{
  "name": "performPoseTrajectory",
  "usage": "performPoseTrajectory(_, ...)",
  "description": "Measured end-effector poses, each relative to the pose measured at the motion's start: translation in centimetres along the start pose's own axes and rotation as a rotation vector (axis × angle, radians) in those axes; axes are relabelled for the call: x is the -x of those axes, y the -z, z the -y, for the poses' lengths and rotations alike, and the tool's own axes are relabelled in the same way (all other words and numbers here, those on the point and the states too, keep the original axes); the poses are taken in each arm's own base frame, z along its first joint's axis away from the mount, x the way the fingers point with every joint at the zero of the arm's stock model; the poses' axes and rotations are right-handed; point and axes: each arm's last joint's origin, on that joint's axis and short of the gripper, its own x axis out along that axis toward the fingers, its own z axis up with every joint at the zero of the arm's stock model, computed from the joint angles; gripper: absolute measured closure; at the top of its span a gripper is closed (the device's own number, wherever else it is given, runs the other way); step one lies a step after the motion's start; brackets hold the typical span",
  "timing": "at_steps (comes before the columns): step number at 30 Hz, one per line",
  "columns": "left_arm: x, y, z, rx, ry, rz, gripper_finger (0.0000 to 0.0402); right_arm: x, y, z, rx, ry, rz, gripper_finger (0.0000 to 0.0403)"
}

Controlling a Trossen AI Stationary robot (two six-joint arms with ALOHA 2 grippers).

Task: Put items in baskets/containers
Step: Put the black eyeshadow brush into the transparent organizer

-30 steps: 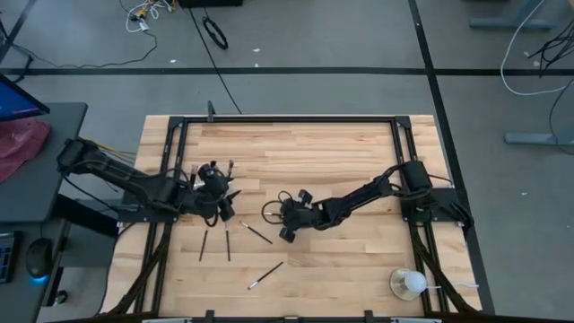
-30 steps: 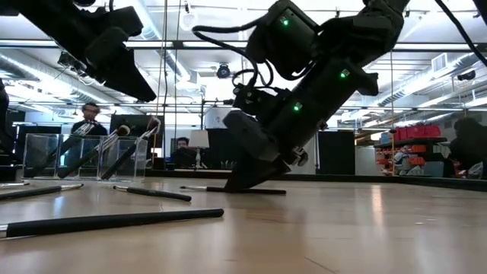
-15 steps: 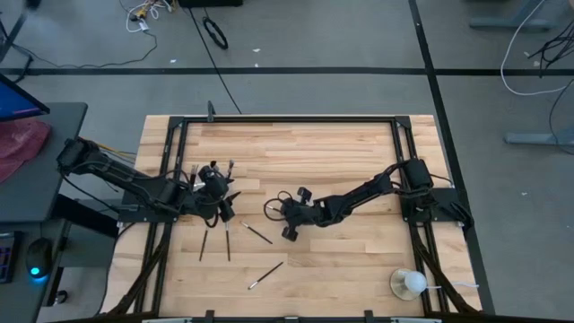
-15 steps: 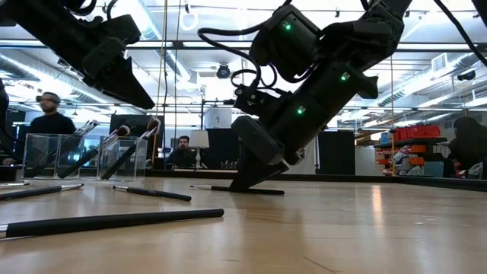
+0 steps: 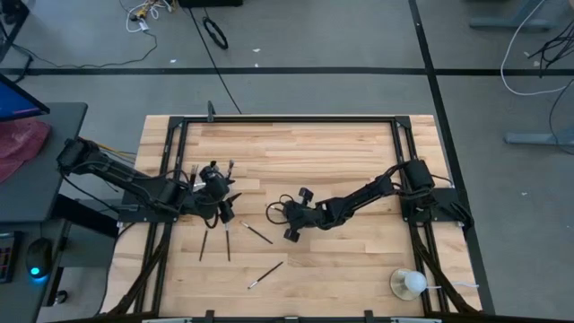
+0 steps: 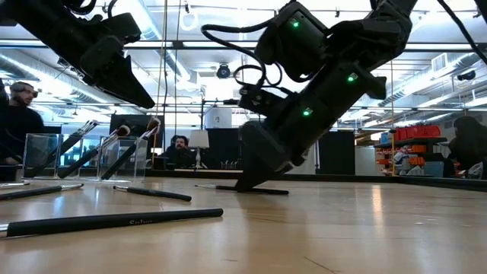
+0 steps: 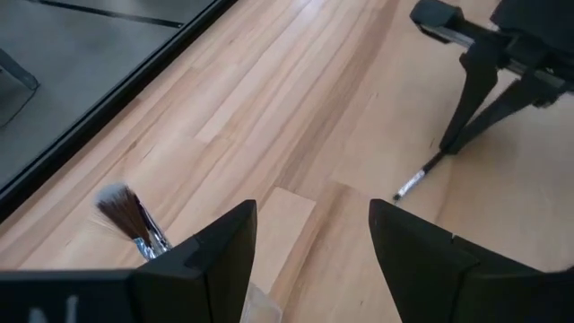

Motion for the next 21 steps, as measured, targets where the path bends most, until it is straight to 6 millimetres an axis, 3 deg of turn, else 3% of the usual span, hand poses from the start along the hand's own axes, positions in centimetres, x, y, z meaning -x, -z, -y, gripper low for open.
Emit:
performPoseTrajectory(11, 0.1, -0.1, 0.2, -0.028, 0.019, 0.011, 0.0177, 3.6, -3.0, -0.3, 0.022, -0.013, 0.141, 0.0397)
performPoseTrajectory(21, -0.7, -1.0, 3.2, -0.162, 0.243, 0.112, 0.0177, 8.1, -6.1, -3.6, 0.115, -0.155, 0.523, 0.0397)
